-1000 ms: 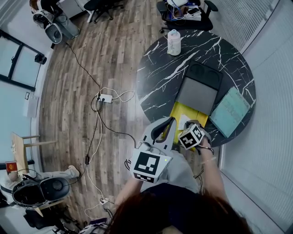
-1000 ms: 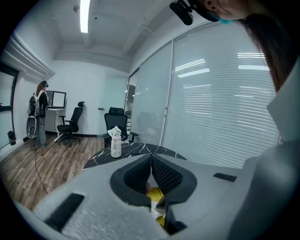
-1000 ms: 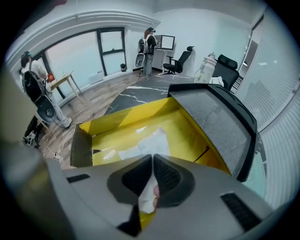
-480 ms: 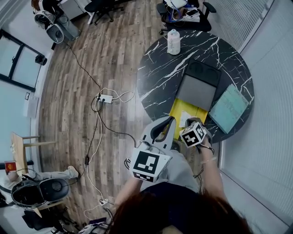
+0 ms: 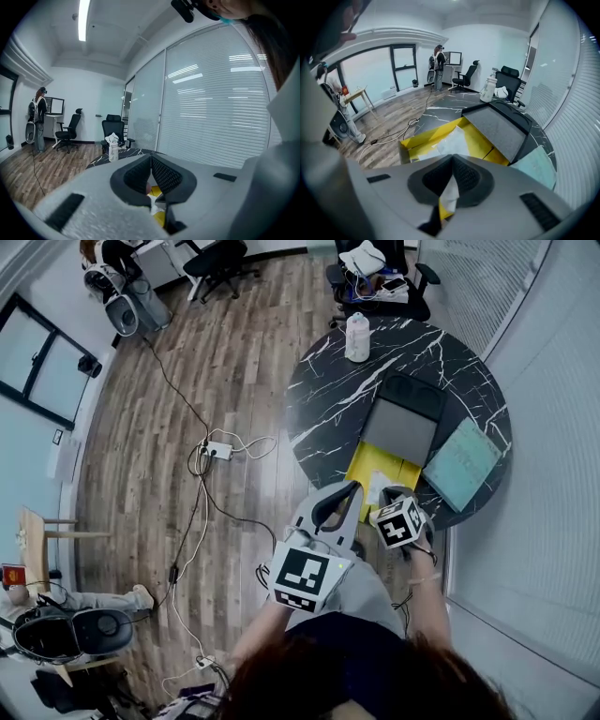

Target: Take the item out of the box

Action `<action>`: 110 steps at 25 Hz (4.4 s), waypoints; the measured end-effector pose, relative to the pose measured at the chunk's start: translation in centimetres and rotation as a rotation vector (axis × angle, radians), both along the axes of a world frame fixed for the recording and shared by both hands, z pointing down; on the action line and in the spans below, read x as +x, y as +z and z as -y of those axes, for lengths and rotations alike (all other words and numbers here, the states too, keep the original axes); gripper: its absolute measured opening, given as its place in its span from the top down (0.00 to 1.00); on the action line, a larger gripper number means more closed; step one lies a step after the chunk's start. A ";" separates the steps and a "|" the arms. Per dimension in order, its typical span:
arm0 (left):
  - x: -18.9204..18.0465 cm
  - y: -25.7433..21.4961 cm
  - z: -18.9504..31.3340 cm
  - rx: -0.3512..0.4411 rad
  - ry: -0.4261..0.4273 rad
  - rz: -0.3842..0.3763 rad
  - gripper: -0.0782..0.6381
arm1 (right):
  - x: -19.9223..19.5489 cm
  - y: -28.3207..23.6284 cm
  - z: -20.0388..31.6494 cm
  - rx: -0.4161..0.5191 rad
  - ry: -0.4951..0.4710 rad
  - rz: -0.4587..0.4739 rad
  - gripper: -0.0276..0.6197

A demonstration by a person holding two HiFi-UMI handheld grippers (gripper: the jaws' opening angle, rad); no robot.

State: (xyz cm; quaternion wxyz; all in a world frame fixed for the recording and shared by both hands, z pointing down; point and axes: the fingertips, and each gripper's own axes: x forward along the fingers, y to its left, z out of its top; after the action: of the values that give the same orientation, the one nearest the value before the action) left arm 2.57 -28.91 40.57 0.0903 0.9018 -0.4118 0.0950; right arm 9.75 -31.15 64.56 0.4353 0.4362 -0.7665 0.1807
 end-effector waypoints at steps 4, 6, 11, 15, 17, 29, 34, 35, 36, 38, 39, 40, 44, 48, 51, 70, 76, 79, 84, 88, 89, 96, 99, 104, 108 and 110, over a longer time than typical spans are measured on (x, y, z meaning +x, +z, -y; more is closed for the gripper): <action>0.0 -1.0 -1.3 0.022 0.009 -0.006 0.85 | 0.1 -1.8 -0.8 0.047 0.020 0.011 0.92; 0.0 -1.5 -1.9 0.036 0.013 -0.007 0.85 | 0.2 -2.7 -1.2 0.075 0.031 0.016 0.92; 0.3 -2.7 -3.4 0.070 0.024 -0.013 0.85 | 0.7 -4.8 -2.4 0.132 0.046 0.019 0.92; 0.5 -3.4 -4.6 0.095 0.035 -0.014 0.85 | 1.1 -6.6 -3.1 0.197 0.078 0.032 0.92; 0.6 -3.8 -5.5 0.107 0.043 -0.015 0.85 | 1.4 -7.7 -3.6 0.228 0.097 0.038 0.92; -1.4 -5.8 -10.1 0.165 0.046 -0.029 0.85 | 0.2 -12.7 -7.7 0.355 0.121 0.063 0.92; -2.0 -6.4 -12.0 0.182 0.052 -0.031 0.85 | -0.5 -14.5 -9.5 0.395 0.141 0.095 0.92; -2.1 -6.6 -12.4 0.186 0.054 -0.032 0.85 | -0.6 -14.8 -9.8 0.399 0.148 0.107 0.92; -2.3 -6.8 -12.7 0.190 0.054 -0.032 0.85 | -0.7 -15.2 -10.1 0.403 0.157 0.123 0.92; -2.5 -7.0 -13.4 0.196 0.056 -0.032 0.85 | -1.0 -15.9 -10.8 0.410 0.175 0.154 0.92; -2.7 -7.1 -13.7 0.199 0.058 -0.031 0.85 | -1.2 -16.3 -11.2 0.418 0.180 0.162 0.92; -2.8 -7.1 -14.1 0.203 0.059 -0.031 0.85 | -1.3 -16.6 -11.5 0.427 0.183 0.166 0.92; -3.5 -7.3 -15.6 0.220 0.066 -0.035 0.85 | -1.7 -17.3 -12.8 0.457 0.199 0.193 0.92; -4.3 -7.5 -17.1 0.231 0.078 -0.034 0.85 | -2.1 -18.4 -14.5 0.480 0.225 0.214 0.92; -4.6 -7.4 -18.1 0.234 0.095 -0.035 0.85 | -2.6 -19.3 -15.6 0.502 0.237 0.228 0.92; -5.4 -9.3 -21.5 0.279 0.127 -0.077 0.85 | -4.7 -26.1 -21.8 0.622 0.257 0.367 0.92; -4.8 -9.7 -21.7 0.288 0.118 -0.081 0.85 | -4.1 -27.4 -22.8 0.645 0.237 0.366 0.92; -4.4 -9.9 -22.1 0.286 0.113 -0.085 0.85 | -3.8 -28.5 -23.6 0.668 0.222 0.356 0.92; -3.5 -10.3 -22.8 0.280 0.097 -0.088 0.85 | -3.4 -30.1 -24.8 0.701 0.184 0.383 0.92; -2.8 -10.7 -23.5 0.287 0.091 -0.093 0.85 | -2.7 -31.0 -25.9 0.711 0.171 0.392 0.92; -2.6 -10.8 -23.7 0.288 0.088 -0.092 0.85 | -2.5 -31.1 -26.2 0.713 0.168 0.394 0.92; -1.3 -11.0 -25.3 0.286 0.070 -0.072 0.85 | -0.9 -32.4 -28.3 0.733 0.157 0.412 0.92; -0.8 -11.2 -25.9 0.287 0.061 -0.077 0.85 | -0.4 -32.8 -29.2 0.741 0.153 0.421 0.92; -0.1 -11.3 -27.3 0.287 0.058 -0.067 0.85 | 0.5 -33.5 -31.0 0.760 0.158 0.446 0.92; 0.6 -11.3 -28.5 0.287 0.058 -0.062 0.85 | 1.4 -33.8 -32.4 0.770 0.169 0.464 0.92; 0.9 -11.5 -28.9 0.292 0.059 -0.062 0.85 | 1.6 -34.1 -33.0 0.772 0.170 0.466 0.92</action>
State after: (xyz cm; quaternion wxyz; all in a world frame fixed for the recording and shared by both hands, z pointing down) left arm 3.45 0.02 29.07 -0.0321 0.9195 -0.3917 0.0086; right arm 11.38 1.87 30.48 0.0406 0.5754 -0.8168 0.0104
